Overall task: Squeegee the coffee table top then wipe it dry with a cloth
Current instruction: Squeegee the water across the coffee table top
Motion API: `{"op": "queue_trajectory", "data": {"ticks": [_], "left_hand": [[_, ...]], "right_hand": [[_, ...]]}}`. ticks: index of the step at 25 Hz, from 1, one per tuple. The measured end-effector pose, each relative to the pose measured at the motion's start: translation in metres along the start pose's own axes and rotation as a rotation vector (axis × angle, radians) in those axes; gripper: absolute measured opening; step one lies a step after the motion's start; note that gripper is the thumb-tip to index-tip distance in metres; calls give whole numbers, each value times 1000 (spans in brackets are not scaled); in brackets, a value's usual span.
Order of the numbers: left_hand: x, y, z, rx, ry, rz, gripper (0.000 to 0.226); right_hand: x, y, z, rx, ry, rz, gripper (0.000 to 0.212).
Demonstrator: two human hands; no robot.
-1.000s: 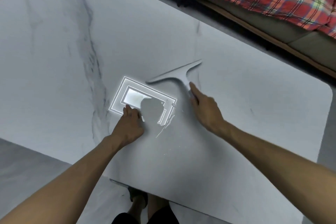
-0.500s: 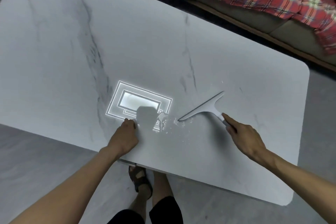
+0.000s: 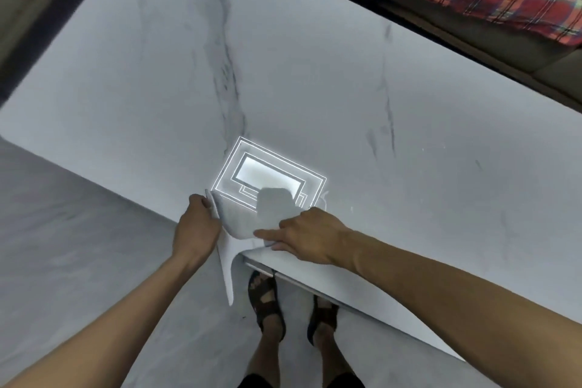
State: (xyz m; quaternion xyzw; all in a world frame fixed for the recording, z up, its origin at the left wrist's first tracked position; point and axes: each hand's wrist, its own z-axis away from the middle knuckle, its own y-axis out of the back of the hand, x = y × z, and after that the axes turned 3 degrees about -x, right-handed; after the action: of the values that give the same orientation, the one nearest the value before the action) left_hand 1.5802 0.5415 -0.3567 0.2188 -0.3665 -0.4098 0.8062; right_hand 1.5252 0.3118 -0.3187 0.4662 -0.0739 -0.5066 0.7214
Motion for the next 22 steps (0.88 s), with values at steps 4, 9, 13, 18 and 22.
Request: {"op": "queue_trajectory", "data": {"ticks": [4,9,13,18,22], "left_hand": [[-4,-12,6,-54,-36,-12,22],[26,-41,28,-168,-103,-31,31],[48,-71,39,-269,-225,-191,32],[61,-103,47,-354,-238,-425,35],[62,-101,49,-376,-203,-351,31]], "right_hand": [[32,9,-12,105,-132,-24,45],[86,7,53,207,-426,-174,41],[105,-29,133,236,-599,-247,38],[110,-80,222,249,-760,-280,40],[110,-94,268,276,-867,-315,45]]}}
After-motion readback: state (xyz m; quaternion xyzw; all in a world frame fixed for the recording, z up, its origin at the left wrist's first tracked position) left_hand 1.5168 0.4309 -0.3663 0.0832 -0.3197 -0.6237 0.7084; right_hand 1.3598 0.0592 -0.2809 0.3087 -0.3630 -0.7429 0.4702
